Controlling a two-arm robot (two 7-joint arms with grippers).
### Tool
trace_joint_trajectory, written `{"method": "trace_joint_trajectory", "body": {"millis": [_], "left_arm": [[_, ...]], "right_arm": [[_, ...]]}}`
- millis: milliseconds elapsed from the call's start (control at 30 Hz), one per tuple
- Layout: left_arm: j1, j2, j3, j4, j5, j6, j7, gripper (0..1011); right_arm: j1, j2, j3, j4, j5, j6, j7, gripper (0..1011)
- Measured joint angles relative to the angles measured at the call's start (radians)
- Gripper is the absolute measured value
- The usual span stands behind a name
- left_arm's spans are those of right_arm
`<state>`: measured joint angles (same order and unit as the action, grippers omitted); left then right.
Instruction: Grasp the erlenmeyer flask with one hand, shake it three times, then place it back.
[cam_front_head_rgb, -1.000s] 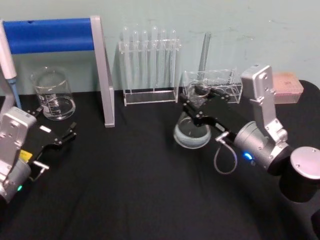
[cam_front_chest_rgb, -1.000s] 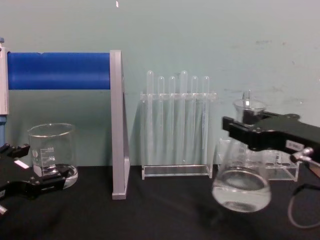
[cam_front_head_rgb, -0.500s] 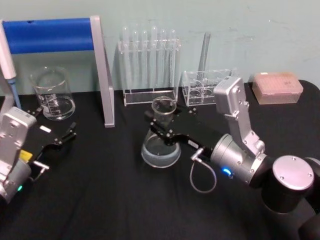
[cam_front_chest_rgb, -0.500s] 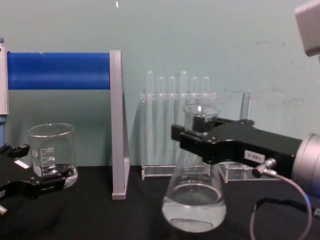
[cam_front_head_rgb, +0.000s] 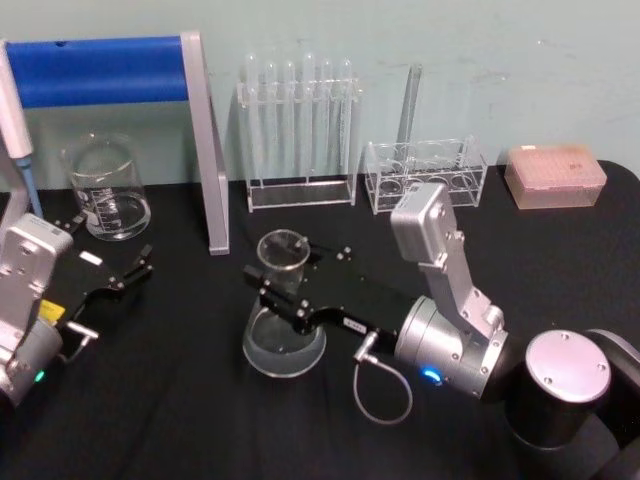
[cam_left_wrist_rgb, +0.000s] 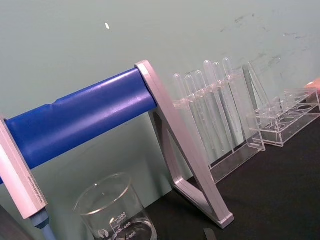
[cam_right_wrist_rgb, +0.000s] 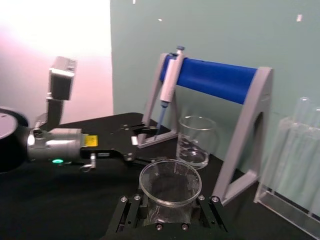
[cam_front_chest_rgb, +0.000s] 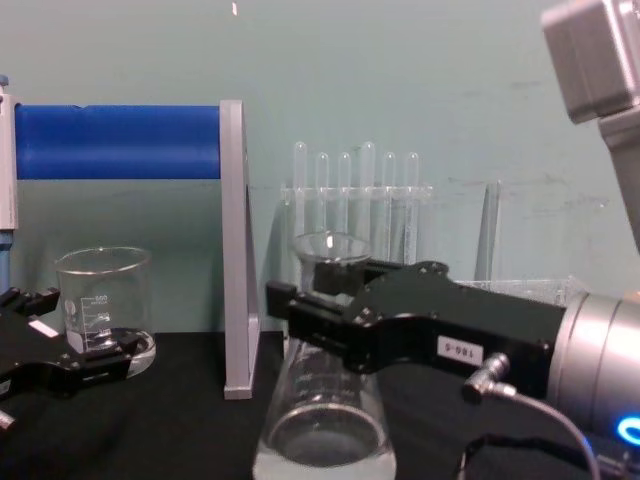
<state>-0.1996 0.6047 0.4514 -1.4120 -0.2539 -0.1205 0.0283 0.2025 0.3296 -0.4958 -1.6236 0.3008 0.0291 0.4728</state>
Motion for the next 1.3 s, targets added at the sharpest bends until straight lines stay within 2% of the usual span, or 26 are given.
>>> {"method": "trace_joint_trajectory", "body": {"millis": [267,500,900,1300], "left_arm": [[0.0,0.0,0.0,0.0,0.0,0.0,0.0,1001],[0.0,0.0,0.0,0.0,0.0,0.0,0.0,1001],[0.0,0.0,0.0,0.0,0.0,0.0,0.0,1001],[0.0,0.0,0.0,0.0,0.0,0.0,0.0,1001]], "right_arm": [[0.0,0.01,-0.025,-0.01,0.008,-0.001,0.008,449],[0.009,0.009,-0.019,0.002,0.012,-0.006,-0.013,449],[0.027,0.003,0.048,0.044,0.012,-0.017,-0.079,449],[0.045,-0.004,0.136,0.1,-0.016,-0.021,-0.152,449]]}}
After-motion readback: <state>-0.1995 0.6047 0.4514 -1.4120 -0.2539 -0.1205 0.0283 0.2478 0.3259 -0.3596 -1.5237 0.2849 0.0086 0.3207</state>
